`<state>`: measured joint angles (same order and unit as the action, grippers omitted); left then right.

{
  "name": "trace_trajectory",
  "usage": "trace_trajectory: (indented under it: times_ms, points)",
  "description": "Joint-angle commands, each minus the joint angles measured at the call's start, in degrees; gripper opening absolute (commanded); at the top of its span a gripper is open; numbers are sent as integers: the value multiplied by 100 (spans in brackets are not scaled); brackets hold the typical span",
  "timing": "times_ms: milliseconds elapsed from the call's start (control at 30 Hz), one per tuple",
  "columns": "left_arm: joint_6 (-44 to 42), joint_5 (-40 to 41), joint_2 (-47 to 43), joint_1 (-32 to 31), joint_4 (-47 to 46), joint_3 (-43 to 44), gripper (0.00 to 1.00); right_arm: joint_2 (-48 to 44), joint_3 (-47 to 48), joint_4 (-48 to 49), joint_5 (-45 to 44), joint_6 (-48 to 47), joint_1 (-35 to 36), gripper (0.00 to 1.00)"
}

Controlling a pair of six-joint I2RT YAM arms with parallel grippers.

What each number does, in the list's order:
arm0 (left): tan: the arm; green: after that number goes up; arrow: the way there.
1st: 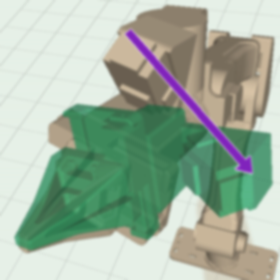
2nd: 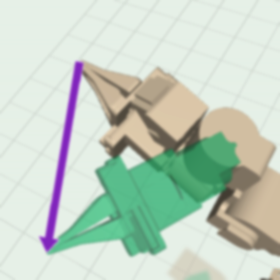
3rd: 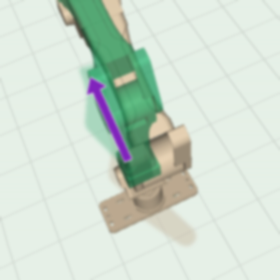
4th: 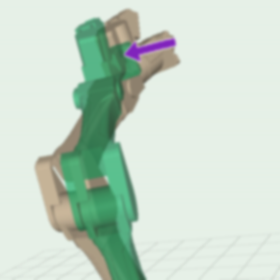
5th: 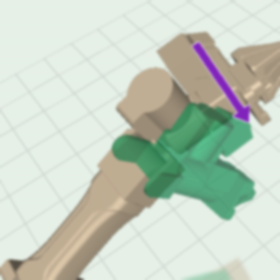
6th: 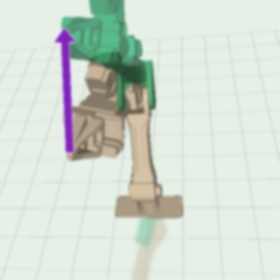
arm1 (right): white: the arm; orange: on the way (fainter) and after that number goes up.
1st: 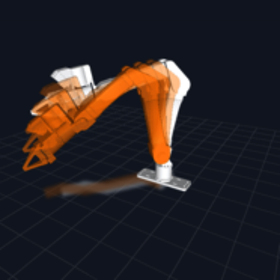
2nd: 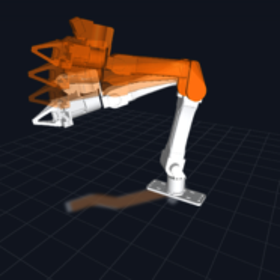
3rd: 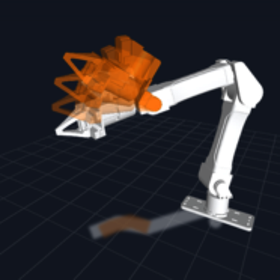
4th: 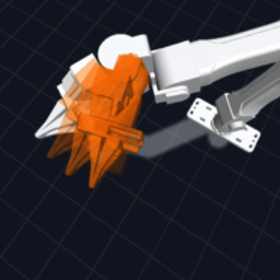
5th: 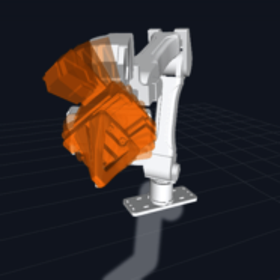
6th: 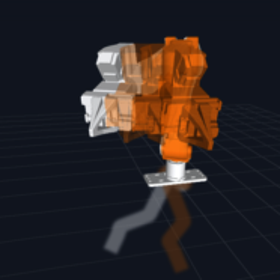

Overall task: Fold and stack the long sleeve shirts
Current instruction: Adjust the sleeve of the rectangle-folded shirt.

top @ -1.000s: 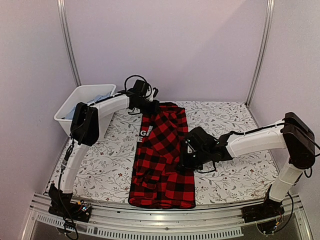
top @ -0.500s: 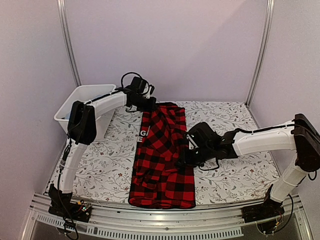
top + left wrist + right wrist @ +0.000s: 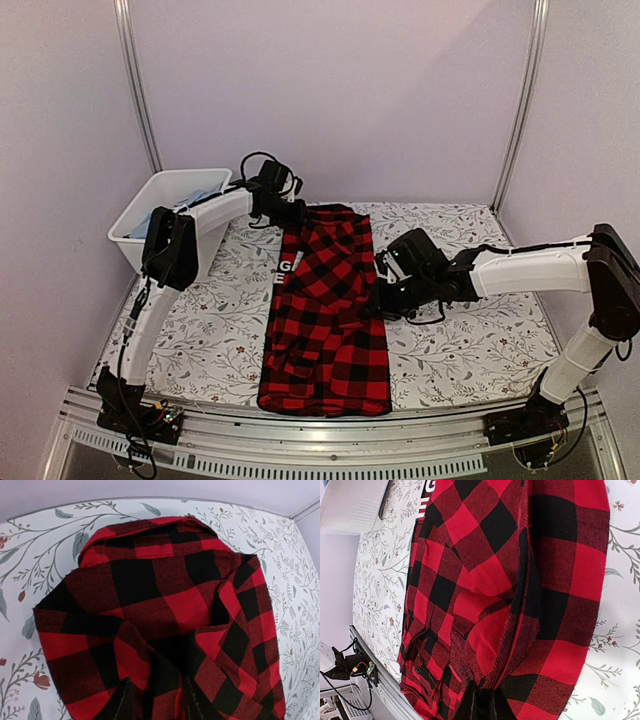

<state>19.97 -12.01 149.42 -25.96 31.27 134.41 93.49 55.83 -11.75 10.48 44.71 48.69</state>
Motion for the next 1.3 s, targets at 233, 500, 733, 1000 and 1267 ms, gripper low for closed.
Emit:
trace_trajectory:
  times_ms: [233,500,733,1000,1267]
  points:
    - [198,-313,-1196,95,-173,-1467,47,-150,-608,107,550,-335,-500,6]
    - [685,-873,-2910,86,-1249,-4428,48,6,-619,194,572,-390,-501,7]
    - [693,-1132,-3149,-109,-1604,-5256,48,127,-502,185,561,-519,-500,7]
    - [688,-962,-2843,-385,-1605,-5122,45,187,-374,190,539,-594,-501,7]
    - [652,-200,-2729,-549,-1242,-4955,43,148,-269,122,529,-671,-501,7]
